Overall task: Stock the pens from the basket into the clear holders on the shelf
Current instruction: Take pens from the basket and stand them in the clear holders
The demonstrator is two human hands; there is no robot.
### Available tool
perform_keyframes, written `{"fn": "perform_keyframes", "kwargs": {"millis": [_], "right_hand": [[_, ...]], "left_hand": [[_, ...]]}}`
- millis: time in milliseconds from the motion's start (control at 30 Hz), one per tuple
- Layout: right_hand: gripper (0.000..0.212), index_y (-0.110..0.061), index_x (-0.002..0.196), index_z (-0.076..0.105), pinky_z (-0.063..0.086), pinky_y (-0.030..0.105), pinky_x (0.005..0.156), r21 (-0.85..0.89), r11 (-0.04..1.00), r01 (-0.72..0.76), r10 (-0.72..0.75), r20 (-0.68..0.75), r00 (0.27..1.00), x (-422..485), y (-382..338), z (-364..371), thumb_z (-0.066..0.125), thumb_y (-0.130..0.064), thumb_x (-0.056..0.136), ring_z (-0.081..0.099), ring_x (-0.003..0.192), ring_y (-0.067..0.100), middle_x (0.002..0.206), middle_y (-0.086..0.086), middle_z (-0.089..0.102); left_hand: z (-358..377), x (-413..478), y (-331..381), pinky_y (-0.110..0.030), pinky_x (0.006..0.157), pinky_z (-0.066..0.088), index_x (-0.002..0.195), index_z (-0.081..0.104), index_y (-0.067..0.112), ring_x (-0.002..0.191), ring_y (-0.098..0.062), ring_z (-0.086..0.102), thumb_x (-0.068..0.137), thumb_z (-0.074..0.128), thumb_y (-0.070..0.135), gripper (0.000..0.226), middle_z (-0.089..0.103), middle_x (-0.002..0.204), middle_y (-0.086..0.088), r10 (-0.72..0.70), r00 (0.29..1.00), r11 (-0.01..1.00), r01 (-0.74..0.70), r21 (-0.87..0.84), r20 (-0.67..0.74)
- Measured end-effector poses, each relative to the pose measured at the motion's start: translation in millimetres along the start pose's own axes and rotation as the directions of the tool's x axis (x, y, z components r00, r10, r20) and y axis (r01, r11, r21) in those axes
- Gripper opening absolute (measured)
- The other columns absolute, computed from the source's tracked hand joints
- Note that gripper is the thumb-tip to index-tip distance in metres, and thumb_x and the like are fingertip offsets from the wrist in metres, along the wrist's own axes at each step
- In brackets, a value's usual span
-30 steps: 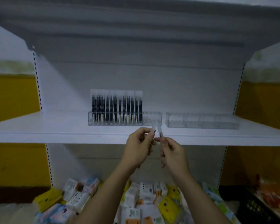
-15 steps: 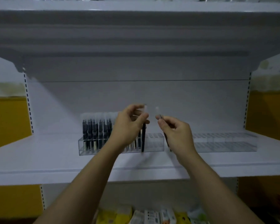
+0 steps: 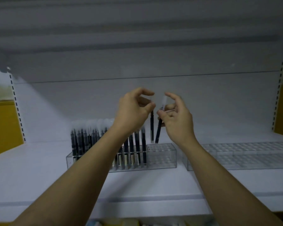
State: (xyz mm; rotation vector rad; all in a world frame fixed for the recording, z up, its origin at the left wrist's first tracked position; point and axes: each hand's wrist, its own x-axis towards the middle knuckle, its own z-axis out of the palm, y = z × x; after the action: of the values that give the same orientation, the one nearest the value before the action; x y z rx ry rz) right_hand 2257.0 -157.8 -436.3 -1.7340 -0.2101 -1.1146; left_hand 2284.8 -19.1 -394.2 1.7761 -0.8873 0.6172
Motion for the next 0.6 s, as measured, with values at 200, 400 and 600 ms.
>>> {"fn": "perform_keyframes", "kwargs": {"millis": [200, 400, 600], "right_hand": [[0.045, -0.03, 0.125, 0.054, 0.059, 0.044, 0.074, -0.002, 0.999, -0.037, 0.037, -0.007, 0.999, 6.2, 16.4, 7.4, 0.069, -0.012, 0.087, 0.066, 0.077, 0.02, 0.083, -0.003, 0.059], [0.045, -0.031, 0.123, 0.055, 0.059, 0.038, 0.076, -0.053, 0.997, -0.053, 0.056, 0.073, 0.996, 3.2, 23.3, 7.8, 0.071, -0.011, 0.086, 0.066, 0.076, 0.015, 0.086, -0.004, 0.06], [0.054, -0.043, 0.134, 0.045, 0.056, 0.034, 0.077, -0.284, 0.959, -0.008, 0.081, 0.245, 0.966, -9.3, 25.5, 1.3, 0.066, -0.02, 0.09, 0.061, 0.076, 0.009, 0.09, -0.013, 0.057]], "left_hand": [[6.3, 7.1, -13.9, -0.023, 0.072, 0.058, 0.105, 0.062, 0.025, 0.077, -0.002, 0.068, 0.087, 0.069, 0.02, 0.02, 0.071, 0.086, 0.006, 0.02, 0.999, 0.995, -0.023, 0.097, 0.034], [3.9, 9.9, -17.1, -0.024, 0.068, 0.056, 0.103, 0.062, 0.025, 0.073, -0.002, 0.068, 0.086, 0.071, 0.02, 0.02, 0.072, 0.079, 0.008, -0.01, 1.0, 0.991, 0.009, 0.133, 0.01], [3.8, 8.0, -19.1, -0.02, 0.063, 0.054, 0.095, 0.064, 0.021, 0.077, -0.008, 0.067, 0.086, 0.07, 0.023, 0.01, 0.07, 0.083, 0.006, -0.078, 0.993, 0.964, 0.053, 0.262, 0.086]]}}
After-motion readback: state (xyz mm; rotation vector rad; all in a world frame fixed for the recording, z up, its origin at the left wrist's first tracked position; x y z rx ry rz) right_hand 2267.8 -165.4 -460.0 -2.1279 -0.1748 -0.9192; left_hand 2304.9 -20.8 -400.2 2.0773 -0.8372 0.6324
